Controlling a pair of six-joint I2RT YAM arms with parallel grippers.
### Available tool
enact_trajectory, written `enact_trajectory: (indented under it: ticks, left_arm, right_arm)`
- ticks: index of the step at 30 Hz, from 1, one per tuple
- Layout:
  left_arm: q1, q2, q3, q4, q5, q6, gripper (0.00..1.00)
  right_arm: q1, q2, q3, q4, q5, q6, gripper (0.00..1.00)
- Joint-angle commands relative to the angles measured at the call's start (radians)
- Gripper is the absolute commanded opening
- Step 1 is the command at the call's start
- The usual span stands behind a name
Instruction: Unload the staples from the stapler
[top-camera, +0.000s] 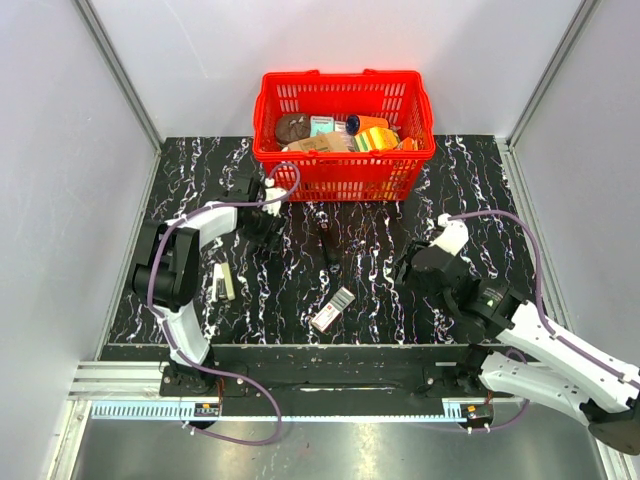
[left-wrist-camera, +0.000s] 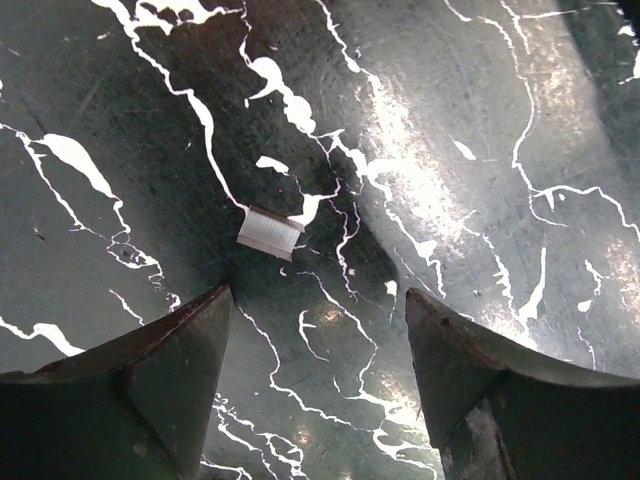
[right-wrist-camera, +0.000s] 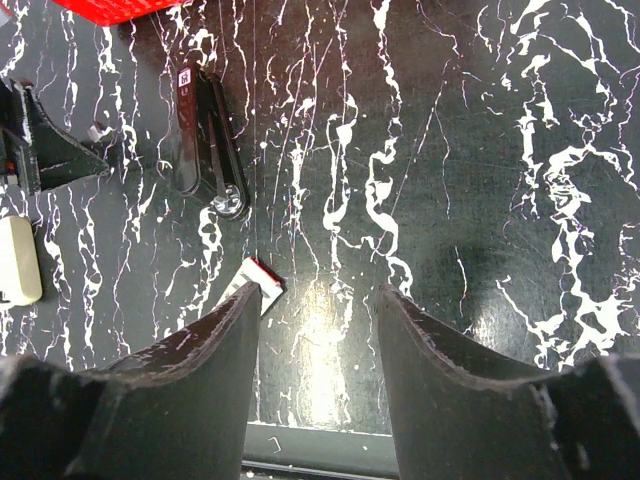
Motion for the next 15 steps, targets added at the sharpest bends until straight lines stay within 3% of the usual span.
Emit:
enact_trajectory:
  ticks: [1,5,15]
  left_arm:
    - [-0.019,0.026,0.045,0.054,-0.052,-0.051,0.73]
    - [-0.027,0.032,0.055,0.070,-0.075,-0.054,0.69]
    - [-0.067,0.041,0.042,0.093,-0.127,-0.007,0.38]
  right_arm:
    - [0.001,-0.017,-0.022,0.056,-0.008,-0.014,0.54]
    - [0.001,-0.005,-0.026,0.082,-0.029,-0.024,0.52]
    - [0.002,-0.022,-0.054,0.111,-0.049,-0.038,0.46]
